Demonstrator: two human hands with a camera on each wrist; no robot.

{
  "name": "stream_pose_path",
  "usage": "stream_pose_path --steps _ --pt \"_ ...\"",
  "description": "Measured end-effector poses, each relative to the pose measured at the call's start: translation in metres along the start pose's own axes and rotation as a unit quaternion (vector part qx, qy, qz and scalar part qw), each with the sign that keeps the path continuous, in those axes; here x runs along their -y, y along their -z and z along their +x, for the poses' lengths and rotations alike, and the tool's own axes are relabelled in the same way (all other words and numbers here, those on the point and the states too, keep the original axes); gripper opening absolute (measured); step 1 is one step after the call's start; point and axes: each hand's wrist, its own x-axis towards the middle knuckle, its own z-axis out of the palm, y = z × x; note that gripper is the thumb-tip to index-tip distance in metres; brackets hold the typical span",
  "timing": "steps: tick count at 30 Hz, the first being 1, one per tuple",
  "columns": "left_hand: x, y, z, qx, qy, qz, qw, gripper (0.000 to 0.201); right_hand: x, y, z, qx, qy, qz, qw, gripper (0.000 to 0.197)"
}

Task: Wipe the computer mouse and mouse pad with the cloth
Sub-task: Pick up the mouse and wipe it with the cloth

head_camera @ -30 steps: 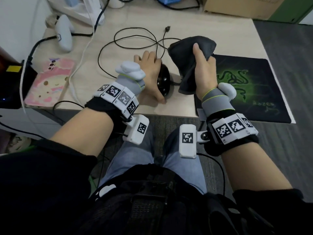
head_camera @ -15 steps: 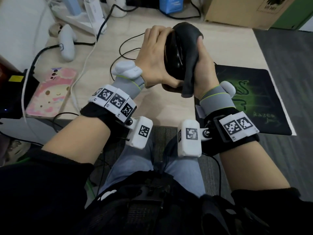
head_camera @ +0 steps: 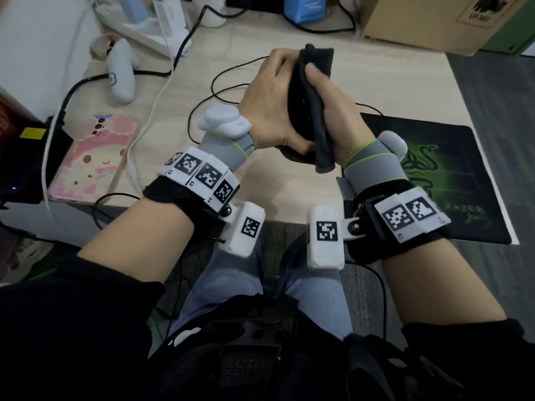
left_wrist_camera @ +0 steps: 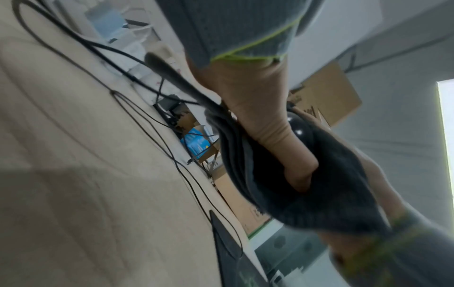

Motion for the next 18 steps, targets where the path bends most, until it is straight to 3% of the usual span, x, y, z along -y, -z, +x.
stream_pose_path --steps 4,10,13,16,18 --pt "0.005 0.001 -0.001 -0.008 0.029 -0.03 0.999 0.105 -0.009 0.004 -0.007 0.03 0.041 -0.094 0.994 0.02" --pt "-0.007 -0.004 -0.006 0.058 -0.025 0.009 0.998 0.116 0.012 -0.001 0.004 -0.102 0.024 -0.232 0.967 0.036" --pt "-0.004 0.0 -0.003 0.049 -0.015 0.014 0.999 0.116 0.013 -0.005 0.007 -0.077 0.028 -0.216 0.973 0.034" --pt "0.003 0.005 0.0 0.025 0.031 -0.033 0.999 0.107 0.001 -0.005 0.003 -0.005 0.051 -0.123 0.991 0.014" --pt "0.007 0.005 0.002 0.023 0.046 -0.052 0.997 0.106 -0.006 -0.001 -0.002 0.036 0.071 -0.104 0.991 0.015"
